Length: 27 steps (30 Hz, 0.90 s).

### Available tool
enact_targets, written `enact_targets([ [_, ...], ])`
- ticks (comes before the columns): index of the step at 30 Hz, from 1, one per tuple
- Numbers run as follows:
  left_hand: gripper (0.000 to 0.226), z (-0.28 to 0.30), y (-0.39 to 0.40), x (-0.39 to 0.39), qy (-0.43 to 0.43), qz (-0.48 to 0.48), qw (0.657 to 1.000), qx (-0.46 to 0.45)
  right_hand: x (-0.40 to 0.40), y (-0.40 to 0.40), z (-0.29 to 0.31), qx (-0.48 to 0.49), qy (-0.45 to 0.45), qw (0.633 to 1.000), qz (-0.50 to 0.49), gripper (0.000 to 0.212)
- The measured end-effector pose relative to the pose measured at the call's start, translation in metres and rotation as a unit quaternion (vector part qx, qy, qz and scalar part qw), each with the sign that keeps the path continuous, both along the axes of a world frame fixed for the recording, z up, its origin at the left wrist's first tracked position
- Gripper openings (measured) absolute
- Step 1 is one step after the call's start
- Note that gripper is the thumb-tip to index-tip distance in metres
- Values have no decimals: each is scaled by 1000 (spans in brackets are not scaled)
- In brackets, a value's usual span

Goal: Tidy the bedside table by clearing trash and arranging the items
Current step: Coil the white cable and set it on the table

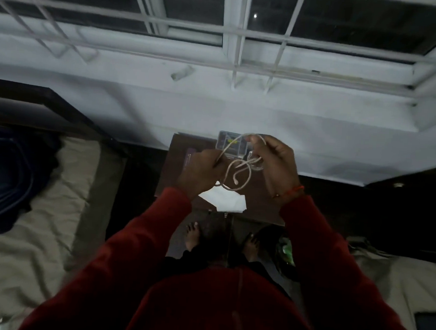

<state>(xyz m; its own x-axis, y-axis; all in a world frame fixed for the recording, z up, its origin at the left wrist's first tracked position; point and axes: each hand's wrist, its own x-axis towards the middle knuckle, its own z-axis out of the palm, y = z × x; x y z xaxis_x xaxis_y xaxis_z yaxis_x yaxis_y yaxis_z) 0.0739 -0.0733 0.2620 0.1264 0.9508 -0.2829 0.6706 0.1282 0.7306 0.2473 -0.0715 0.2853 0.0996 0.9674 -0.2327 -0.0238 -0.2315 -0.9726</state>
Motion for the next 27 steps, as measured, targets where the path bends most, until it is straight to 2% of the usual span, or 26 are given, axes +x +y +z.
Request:
enact_targets([
  [2,31,10,-13,-3,-9,45,997,57,-1,-12,-5,-14,8,1000,-17,24],
  [5,36,12,-17,0,-37,104,989,97,-2,-15,-10,-4,-186,981,-45,35],
  [6,36,11,-17,1,-46,127,986,94,-4,-19,-14,10,-190,980,-62,35],
  [8,32,52,-6,6,-86,143,979,114,-12,-21,28,87,-137,985,-56,28],
  [10,24,45,-3,11,-164,142,975,53,-21,-22,28,34,-105,994,20,21],
  [11,23,41,-4,11,-198,150,968,23,-24,-26,26,16,-118,992,47,18],
  [16,27,48,-8,12,-229,179,957,5,-17,-24,21,48,-155,987,-5,7],
  [18,27,54,0,12,-256,199,946,4,-14,-17,29,46,-95,993,-50,7],
  [20,30,54,3,13,-310,229,923,-9,-15,-16,34,36,49,995,-80,13],
  [22,31,53,6,10,-318,256,913,-15,-13,-13,42,18,235,966,-104,18],
  [24,28,43,14,-3,-319,278,906,-16,-3,-9,47,11,369,921,-123,17],
  [26,25,31,22,-23,-263,269,926,12,10,-7,55,-7,437,894,-103,17],
  [27,24,28,25,-31,-213,255,943,35,15,-7,57,-19,443,892,-86,16],
])
